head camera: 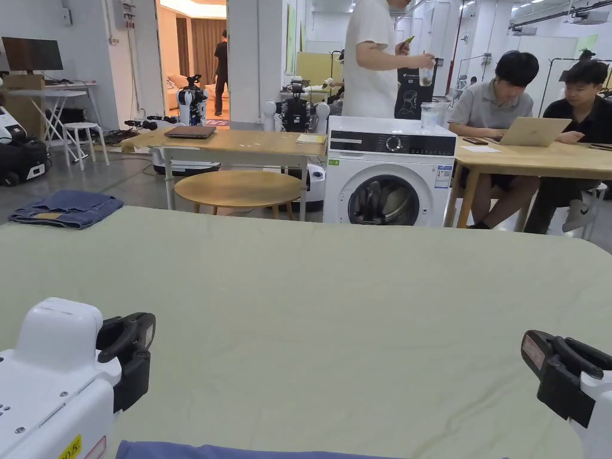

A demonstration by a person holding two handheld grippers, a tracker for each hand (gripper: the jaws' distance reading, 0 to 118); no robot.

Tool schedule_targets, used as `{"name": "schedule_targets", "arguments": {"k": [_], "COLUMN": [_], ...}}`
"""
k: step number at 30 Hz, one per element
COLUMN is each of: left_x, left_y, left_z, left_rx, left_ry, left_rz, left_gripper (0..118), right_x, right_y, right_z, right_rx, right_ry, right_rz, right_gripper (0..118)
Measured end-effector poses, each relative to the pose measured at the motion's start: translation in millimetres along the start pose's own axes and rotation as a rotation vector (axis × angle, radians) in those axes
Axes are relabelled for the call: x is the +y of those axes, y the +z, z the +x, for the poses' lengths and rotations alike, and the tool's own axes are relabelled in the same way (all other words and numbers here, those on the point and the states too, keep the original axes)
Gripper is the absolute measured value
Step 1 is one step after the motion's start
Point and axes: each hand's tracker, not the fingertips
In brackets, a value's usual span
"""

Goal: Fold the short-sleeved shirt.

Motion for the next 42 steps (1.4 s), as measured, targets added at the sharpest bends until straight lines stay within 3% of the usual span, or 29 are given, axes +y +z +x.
{"name": "schedule_targets", "arguments": {"k": [5, 10, 11, 14, 15, 19, 23, 26, 27, 29, 32, 34, 38, 42], "left_x": [-10.9, -39.7, -48.2, -76.5, -79.9, -127.0, -165.0, -172.7, -173.8, -176.4, -176.5, -172.2, -162.8, -150.3], "left_y": [-6.8, -30.1, -34.6, -49.7, -49.7, -76.3, -103.1, -115.3, -120.3, -130.8, -143.0, -136.9, -121.7, -88.9], "left_z": [-25.5, -97.0, -111.9, -146.0, -139.8, -155.9, -136.6, -122.7, -119.1, -103.1, -94.6, -102.5, -131.4, -178.3], "left_rx": [-0.041, -0.224, -0.268, -0.277, -0.281, -0.465, -0.507, -0.624, -0.633, -0.623, -0.527, -0.548, -0.520, -0.366], "left_ry": [0.150, 0.527, 0.578, 0.663, 0.689, 0.980, 1.044, 1.195, 1.245, 1.228, 1.041, 1.108, 1.108, 1.125], "left_rz": [-0.077, -0.312, -0.331, -0.447, -0.514, -0.701, -0.860, -0.762, -0.771, -0.819, -0.916, -0.868, -0.823, -0.719], "left_gripper": [0, 0, 6, 68, 78, 78, 78, 77, 63, 58, 9, 7, 5, 4], "right_x": [-1.8, -6.4, -7.3, -10.8, -12.9, -20.6, -25.8, -27.0, -27.0, -26.0, -25.5, -24.7, -21.8, -18.1], "right_y": [-4.4, -8.4, -9.1, -12.9, -15.1, -21.4, -25.5, -27.3, -28.1, -29.1, -27.5, -26.4, -24.1, -22.0], "right_z": [-8.4, -12.7, -12.7, -11.9, -12.6, -15.6, -19.5, -21.4, -22.1, -22.9, -25.1, -26.0, -27.4, -29.0], "right_rx": [0.028, 0.025, 0.022, 0.023, 0.024, 0.035, 0.043, 0.039, 0.036, 0.035, 0.031, 0.027, 0.020, 0.012], "right_ry": [0.015, 0.065, 0.071, 0.063, 0.058, 0.049, 0.054, 0.064, 0.066, 0.068, 0.068, 0.076, 0.085, 0.091], "right_rz": [-0.019, -0.025, -0.025, -0.037, -0.044, -0.077, -0.111, -0.128, -0.133, -0.138, -0.138, -0.140, -0.138, -0.126], "right_gripper": [0, 0, 0, 0, 0, 0, 0, 0, 0, 0, 0, 0, 0, 0]}}
